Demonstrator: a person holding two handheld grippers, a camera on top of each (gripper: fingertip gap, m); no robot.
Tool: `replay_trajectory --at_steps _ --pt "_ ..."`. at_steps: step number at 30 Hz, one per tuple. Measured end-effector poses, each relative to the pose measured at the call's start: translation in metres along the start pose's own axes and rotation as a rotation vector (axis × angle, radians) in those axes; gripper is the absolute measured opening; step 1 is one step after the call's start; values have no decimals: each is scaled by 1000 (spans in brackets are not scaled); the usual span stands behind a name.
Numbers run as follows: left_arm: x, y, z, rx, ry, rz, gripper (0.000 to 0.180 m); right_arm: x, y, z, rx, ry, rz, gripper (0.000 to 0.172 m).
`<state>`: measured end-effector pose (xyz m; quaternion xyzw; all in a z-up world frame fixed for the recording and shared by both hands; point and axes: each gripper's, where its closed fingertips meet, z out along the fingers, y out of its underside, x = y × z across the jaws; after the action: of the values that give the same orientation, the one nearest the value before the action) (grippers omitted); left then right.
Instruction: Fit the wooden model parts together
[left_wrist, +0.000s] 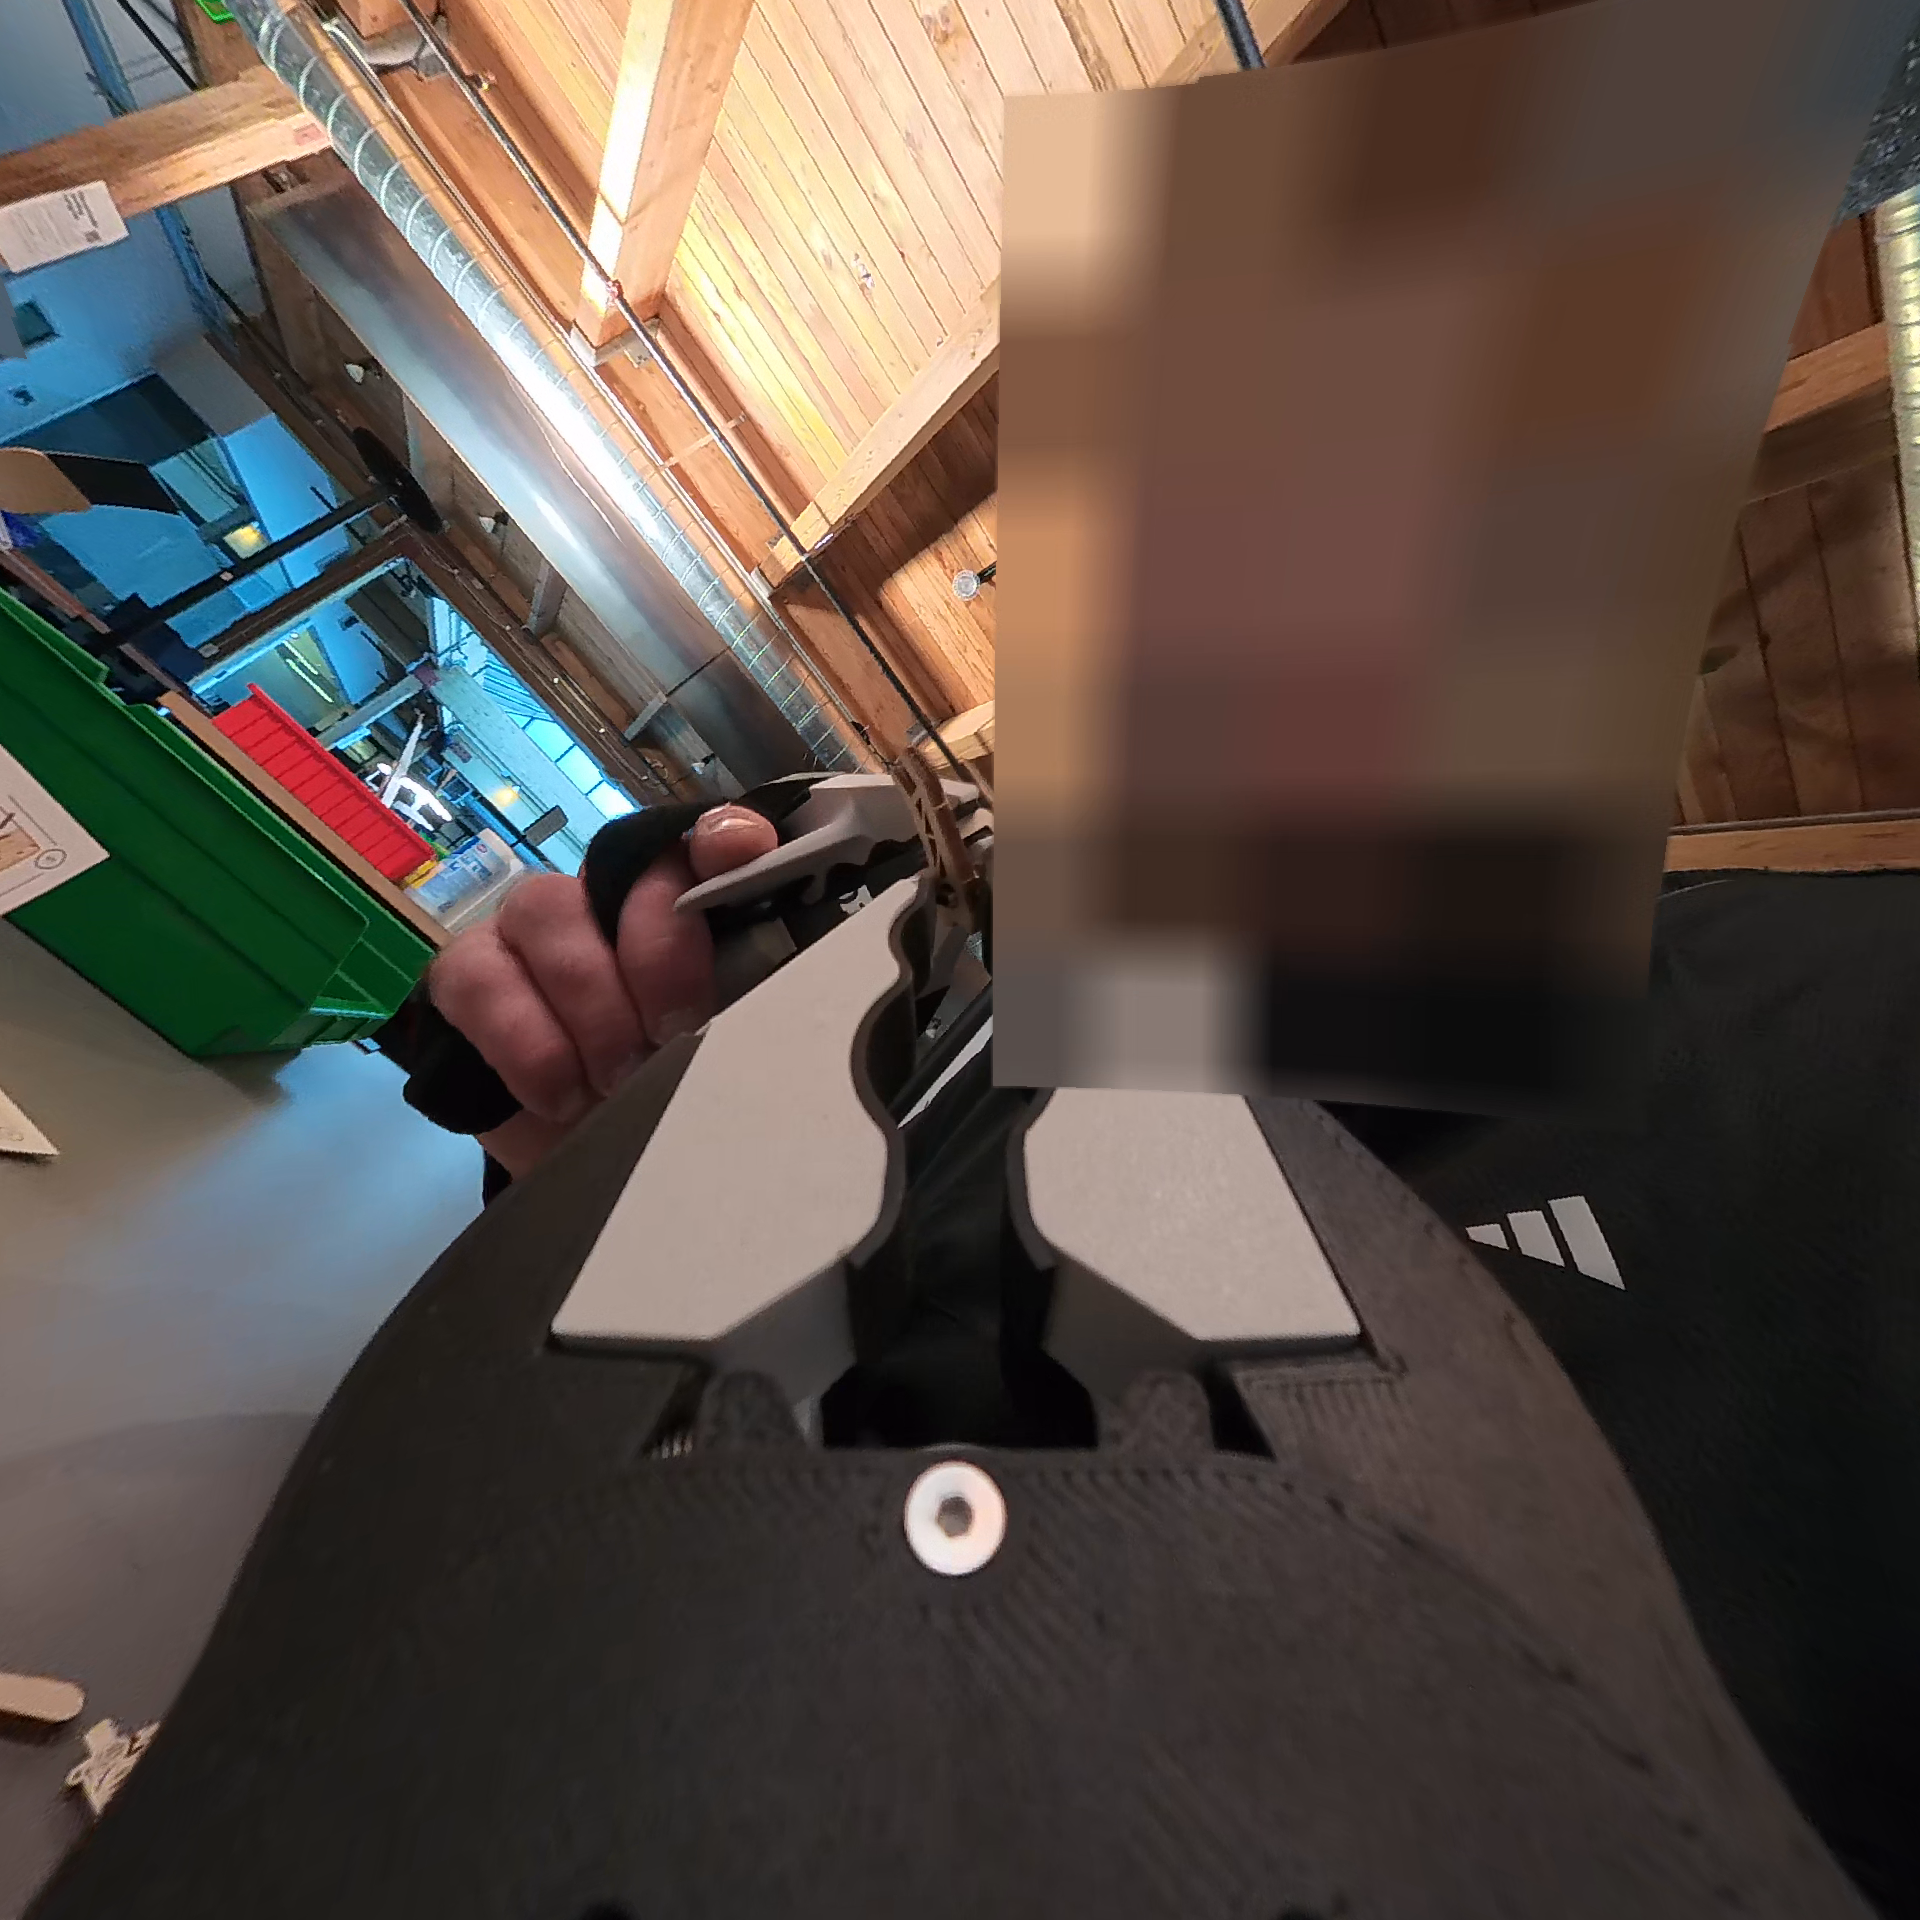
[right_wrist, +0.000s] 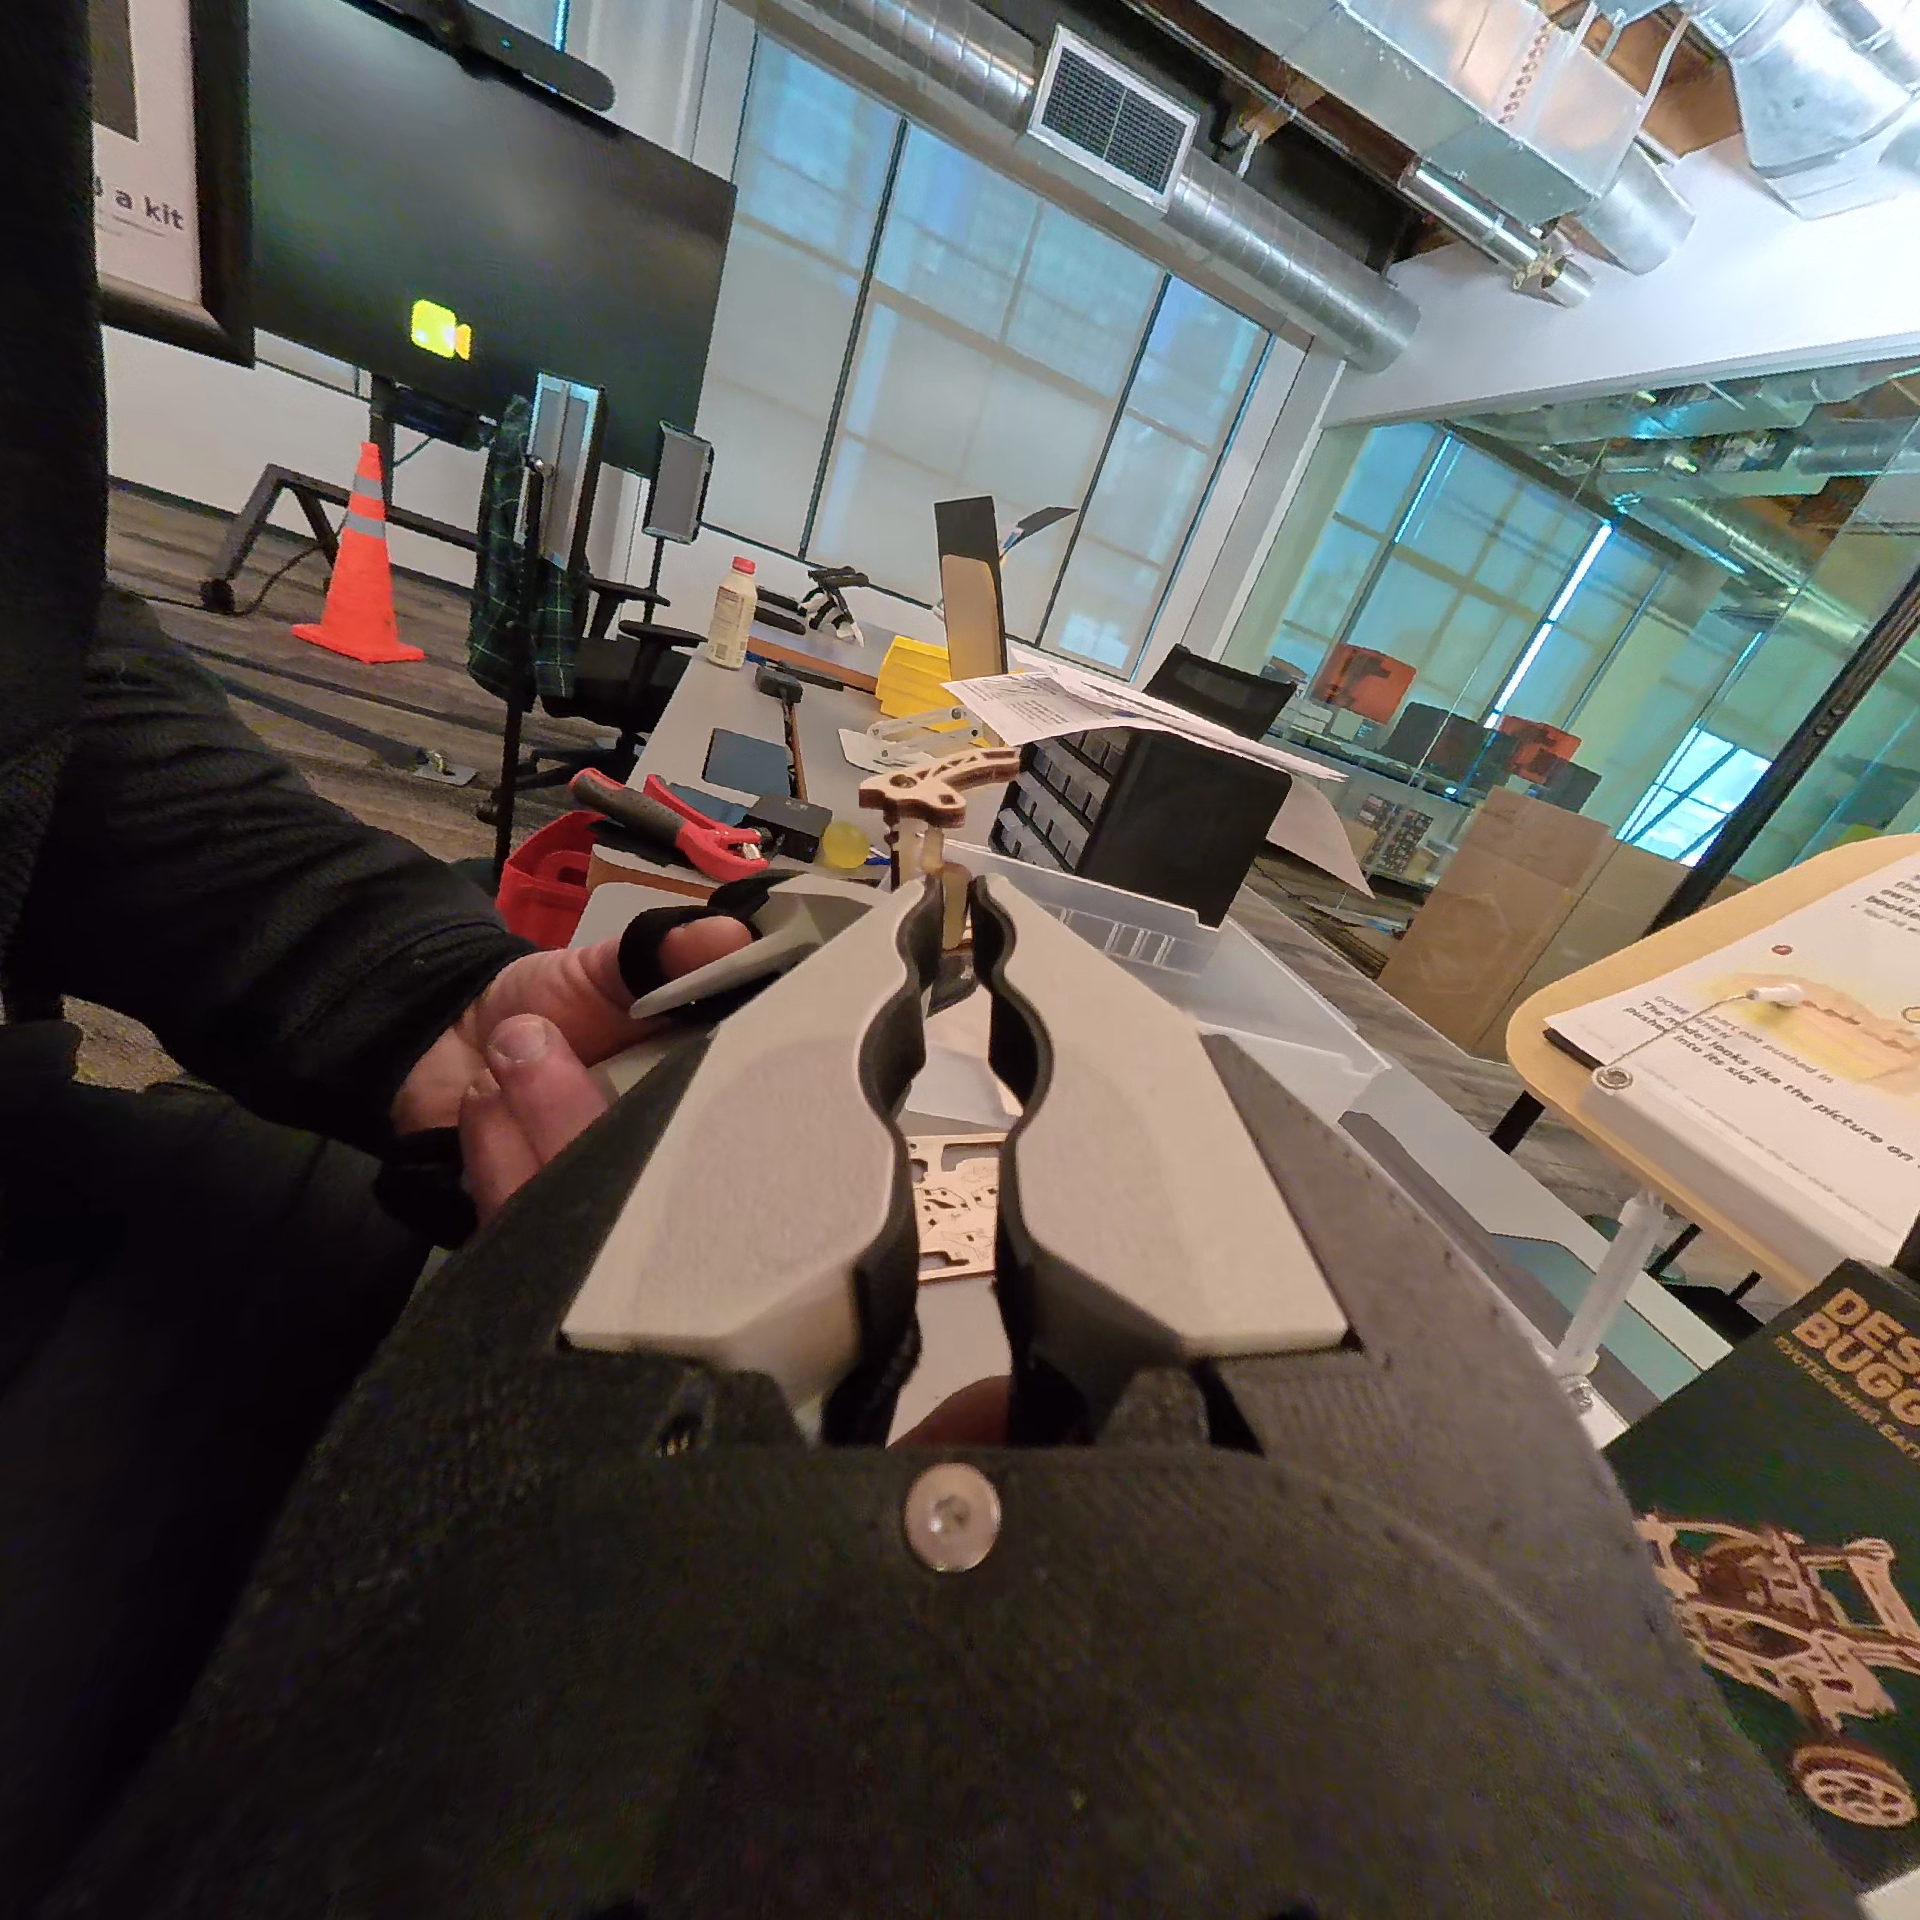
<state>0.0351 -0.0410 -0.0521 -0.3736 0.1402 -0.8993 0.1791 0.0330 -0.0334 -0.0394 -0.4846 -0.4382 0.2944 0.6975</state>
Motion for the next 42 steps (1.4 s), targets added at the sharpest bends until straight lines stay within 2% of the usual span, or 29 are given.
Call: replay_trajectory --at_steps 21,31,34,38,42 --pt "-9 2 -1 -32 -36 -6 6 2 5 -7 22 32 38 2" --pt "-16 -2 -1 -6 -61 -14 13 6 5 -12 36 55 43 2" --pt "-20 -5 -4 2 -97 -9 24 9 6 -14 34 64 43 2" --pt "-34 -10 -10 -42 -276 75 54 14 10 -16 8 89 13 3" --pt "-36 -14 -3 -116 -421 149 89 19 20 -17 -69 130 -107 2"
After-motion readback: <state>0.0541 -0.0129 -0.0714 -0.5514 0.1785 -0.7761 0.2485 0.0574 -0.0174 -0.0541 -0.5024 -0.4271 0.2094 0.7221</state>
